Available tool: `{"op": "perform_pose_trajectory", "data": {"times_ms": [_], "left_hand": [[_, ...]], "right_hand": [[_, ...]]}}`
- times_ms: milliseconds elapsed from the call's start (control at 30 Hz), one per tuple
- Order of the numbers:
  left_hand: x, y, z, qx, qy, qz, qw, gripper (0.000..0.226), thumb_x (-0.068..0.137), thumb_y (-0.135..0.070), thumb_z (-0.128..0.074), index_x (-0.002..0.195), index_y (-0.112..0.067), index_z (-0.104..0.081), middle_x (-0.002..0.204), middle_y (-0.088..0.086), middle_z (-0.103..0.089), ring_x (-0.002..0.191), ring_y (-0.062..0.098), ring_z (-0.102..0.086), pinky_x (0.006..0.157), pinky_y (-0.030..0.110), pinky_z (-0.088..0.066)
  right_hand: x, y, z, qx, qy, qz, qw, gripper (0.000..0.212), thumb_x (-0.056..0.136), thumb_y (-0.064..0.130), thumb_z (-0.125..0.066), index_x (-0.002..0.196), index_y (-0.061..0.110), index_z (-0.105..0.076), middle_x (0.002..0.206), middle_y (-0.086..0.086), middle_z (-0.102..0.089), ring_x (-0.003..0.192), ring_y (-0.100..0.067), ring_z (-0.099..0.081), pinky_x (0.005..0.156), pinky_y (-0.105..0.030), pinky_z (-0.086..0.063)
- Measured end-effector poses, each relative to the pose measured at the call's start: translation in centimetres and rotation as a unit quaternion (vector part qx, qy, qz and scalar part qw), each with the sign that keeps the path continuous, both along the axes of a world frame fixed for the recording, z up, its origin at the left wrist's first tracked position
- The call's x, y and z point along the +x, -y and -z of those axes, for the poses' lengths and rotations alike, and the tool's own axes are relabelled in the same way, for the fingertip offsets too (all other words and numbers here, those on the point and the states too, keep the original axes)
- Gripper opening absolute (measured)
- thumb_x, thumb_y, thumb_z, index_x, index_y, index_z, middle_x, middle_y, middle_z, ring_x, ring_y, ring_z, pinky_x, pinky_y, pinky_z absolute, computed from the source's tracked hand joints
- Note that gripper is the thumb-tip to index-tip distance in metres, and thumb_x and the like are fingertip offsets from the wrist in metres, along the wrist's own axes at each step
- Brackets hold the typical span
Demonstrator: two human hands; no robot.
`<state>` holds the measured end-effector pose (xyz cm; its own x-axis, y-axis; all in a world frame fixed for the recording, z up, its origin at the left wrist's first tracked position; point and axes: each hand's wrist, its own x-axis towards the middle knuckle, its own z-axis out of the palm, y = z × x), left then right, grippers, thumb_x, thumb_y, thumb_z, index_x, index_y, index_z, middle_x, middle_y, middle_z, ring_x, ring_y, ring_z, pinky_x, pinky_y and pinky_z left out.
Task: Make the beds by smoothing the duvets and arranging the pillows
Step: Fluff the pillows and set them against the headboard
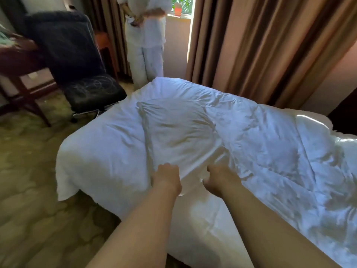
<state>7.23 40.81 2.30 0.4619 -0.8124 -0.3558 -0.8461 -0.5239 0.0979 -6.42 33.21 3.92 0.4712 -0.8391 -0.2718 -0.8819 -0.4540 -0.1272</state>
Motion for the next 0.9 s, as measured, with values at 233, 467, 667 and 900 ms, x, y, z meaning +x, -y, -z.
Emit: {"op": "perform_pose_trajectory", "data": {"times_ms": [233,467,667,900], "left_hand": [[1.1,3.3,2.8,0.042,-0.007,-0.001,0.999,0.045,0.089,-0.021,-0.054,0.134,-0.019,-0.044,0.131,0.005,-0.045,0.124,0.025,-0.045,0.090,0.038,-0.046],[3.6,10.5,7.2,0.090,0.032,-0.011,0.995,0.048,0.087,-0.041,-0.054,0.130,-0.021,-0.046,0.130,0.005,-0.044,0.124,0.025,-0.039,0.100,0.038,-0.031],[3.1,19.6,13.9,0.075,-0.054,-0.061,0.994,0.086,0.075,-0.053,-0.068,0.145,-0.026,-0.026,0.146,0.009,-0.026,0.136,0.030,-0.025,0.109,0.044,-0.026],[5.3,22.3,23.5,0.106,-0.092,-0.077,0.987,0.062,0.096,-0.022,-0.048,0.151,-0.033,-0.021,0.155,0.009,-0.018,0.142,0.026,-0.022,0.110,0.036,-0.032]], "right_hand": [[2.3,3.8,2.6,0.064,0.017,0.009,0.998,0.041,0.084,0.030,-0.054,0.124,0.017,-0.050,0.121,-0.007,-0.056,0.107,-0.027,-0.056,0.085,-0.036,-0.050],[5.8,10.8,9.0,0.107,0.017,-0.024,0.994,0.048,0.085,0.018,-0.053,0.132,0.022,-0.043,0.133,-0.007,-0.043,0.121,-0.030,-0.046,0.093,-0.037,-0.044],[5.2,21.5,15.7,0.083,-0.092,-0.097,0.987,0.080,0.083,0.004,-0.051,0.150,0.022,-0.011,0.157,-0.016,-0.002,0.147,-0.030,-0.001,0.118,-0.038,-0.014],[9.5,26.1,24.5,0.092,-0.100,-0.216,0.967,0.037,0.089,0.004,-0.044,0.126,0.006,-0.046,0.118,-0.017,-0.053,0.108,-0.035,-0.054,0.085,-0.038,-0.046]]}}
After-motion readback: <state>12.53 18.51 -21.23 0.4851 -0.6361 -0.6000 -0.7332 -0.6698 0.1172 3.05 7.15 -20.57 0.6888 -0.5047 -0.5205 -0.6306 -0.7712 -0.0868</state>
